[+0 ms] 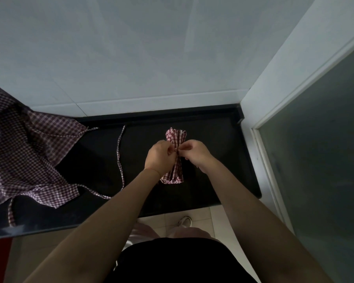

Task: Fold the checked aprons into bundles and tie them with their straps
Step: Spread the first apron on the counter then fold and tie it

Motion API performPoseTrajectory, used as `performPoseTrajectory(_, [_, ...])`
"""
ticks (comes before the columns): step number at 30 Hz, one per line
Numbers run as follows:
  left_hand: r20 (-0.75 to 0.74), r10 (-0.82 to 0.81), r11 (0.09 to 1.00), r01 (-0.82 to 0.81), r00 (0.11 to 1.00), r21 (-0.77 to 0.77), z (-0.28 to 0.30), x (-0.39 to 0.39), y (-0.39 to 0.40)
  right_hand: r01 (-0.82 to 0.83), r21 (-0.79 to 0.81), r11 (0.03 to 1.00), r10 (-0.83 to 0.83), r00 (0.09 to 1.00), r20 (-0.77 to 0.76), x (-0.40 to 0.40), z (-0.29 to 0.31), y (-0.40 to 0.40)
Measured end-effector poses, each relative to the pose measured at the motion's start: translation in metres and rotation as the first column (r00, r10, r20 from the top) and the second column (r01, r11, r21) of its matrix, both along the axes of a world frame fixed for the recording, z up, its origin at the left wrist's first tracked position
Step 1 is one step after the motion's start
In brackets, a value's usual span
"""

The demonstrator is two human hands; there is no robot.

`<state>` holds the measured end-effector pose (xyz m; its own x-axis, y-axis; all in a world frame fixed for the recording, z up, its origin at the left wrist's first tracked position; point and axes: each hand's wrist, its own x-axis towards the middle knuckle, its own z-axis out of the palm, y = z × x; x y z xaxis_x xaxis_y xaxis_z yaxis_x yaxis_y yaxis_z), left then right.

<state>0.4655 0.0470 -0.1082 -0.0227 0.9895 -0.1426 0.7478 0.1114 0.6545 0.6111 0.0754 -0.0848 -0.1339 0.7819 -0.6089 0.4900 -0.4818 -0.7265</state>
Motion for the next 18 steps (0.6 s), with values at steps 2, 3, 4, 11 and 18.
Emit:
performPoseTrajectory(2, [0.012, -0.004, 0.999, 0.005, 1.000, -0.033, 0.001, -0.005, 0.001, 0.000, 0.030, 1.000, -0.002, 0.999, 0.042, 0.000, -0.003, -0.001])
performPoseTrajectory(3, [0.018, -0.005, 0.999, 0.006, 1.000, -0.045, 0.002, -0.007, 0.001, 0.002, 0.041, 0.999, -0.005, 0.998, 0.057, -0.001, -0.003, -0.002])
performPoseTrajectory(4, [0.022, -0.008, 0.999, 0.010, 1.000, -0.054, 0.003, -0.008, 0.001, 0.005, 0.052, 0.999, -0.009, 0.997, 0.071, -0.002, -0.004, -0.002])
performPoseTrajectory(11, [0.049, -0.025, 0.997, 0.029, 0.998, -0.078, 0.010, -0.016, 0.002, -0.076, 0.137, 0.988, 0.050, 0.981, 0.186, -0.012, -0.008, -0.004])
performPoseTrajectory(18, [0.086, -0.050, 0.989, 0.061, 0.995, -0.137, 0.008, -0.025, 0.002, -0.069, 0.163, 0.984, 0.024, 0.964, 0.265, -0.015, -0.009, -0.002])
